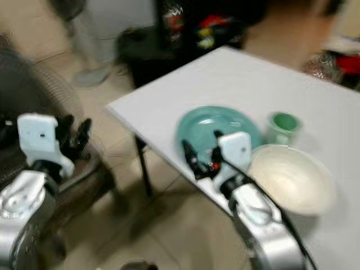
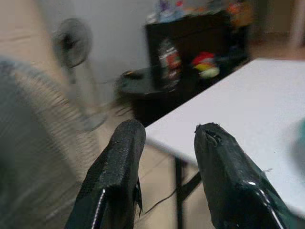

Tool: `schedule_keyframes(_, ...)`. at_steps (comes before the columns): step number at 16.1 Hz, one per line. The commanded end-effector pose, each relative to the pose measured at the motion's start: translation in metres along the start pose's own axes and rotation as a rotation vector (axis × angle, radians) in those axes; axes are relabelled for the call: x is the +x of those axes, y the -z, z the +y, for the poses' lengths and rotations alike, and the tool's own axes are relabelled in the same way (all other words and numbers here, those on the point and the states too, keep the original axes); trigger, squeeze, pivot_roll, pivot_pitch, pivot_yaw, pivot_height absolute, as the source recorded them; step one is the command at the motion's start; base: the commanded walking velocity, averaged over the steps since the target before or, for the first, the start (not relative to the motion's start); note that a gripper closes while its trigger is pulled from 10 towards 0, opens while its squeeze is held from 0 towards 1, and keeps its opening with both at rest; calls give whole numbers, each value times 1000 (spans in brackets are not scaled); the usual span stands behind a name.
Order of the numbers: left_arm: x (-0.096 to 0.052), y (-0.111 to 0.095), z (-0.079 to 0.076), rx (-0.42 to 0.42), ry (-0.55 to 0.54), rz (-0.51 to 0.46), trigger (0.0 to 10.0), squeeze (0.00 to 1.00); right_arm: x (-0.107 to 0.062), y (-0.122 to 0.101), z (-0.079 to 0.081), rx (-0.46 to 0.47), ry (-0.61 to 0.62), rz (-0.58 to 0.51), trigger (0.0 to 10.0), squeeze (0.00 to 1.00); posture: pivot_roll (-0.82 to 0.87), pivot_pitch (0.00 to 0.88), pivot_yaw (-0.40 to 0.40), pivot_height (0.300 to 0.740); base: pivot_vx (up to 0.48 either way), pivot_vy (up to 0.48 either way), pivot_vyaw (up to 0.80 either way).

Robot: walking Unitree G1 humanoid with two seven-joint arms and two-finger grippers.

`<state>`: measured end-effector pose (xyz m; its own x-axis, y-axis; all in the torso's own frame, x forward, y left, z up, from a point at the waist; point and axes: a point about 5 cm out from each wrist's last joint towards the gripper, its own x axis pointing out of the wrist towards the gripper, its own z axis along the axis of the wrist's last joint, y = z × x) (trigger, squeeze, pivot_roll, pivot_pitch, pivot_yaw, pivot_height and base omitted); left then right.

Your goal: Setting the table

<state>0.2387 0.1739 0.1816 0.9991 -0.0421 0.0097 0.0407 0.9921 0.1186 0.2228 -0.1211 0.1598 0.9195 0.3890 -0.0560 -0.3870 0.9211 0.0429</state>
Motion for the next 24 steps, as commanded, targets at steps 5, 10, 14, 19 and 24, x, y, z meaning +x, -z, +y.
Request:
schedule_keyframes(5, 5, -3, -13, 0, 57, -10, 10000, 0, 0, -4, -7, -21, 58, -19, 10000, 0, -29, 0, 54, 740, 0, 0, 800)
schedule_keyframes(10, -2, 5, -9, 20, 54, 26, 10000, 0, 2, -5, -9, -37, 62, -26, 10000, 0, -21, 0, 46, 740, 0, 0, 800)
schedule_keyframes(14, -9, 9, 7, 36, 7, 36, 10000, 0, 0, 2, -14, -2, 79, 2, 10000, 0, -12, 0, 47, 740, 0, 0, 800)
schedule_keyframes(19, -23, 22, 11, 42, -1, 80, 10000, 0, 2, 2, -27, -1, 101, -3, 10000, 0, 11, 0, 30, 740, 0, 0, 800)
schedule_keyframes(24, -20, 17, 16, 59, -69, 52, 10000, 0, 8, 6, -16, 47, 5, 13, 10000, 0, 30, 0, 11, 740, 0, 0, 800)
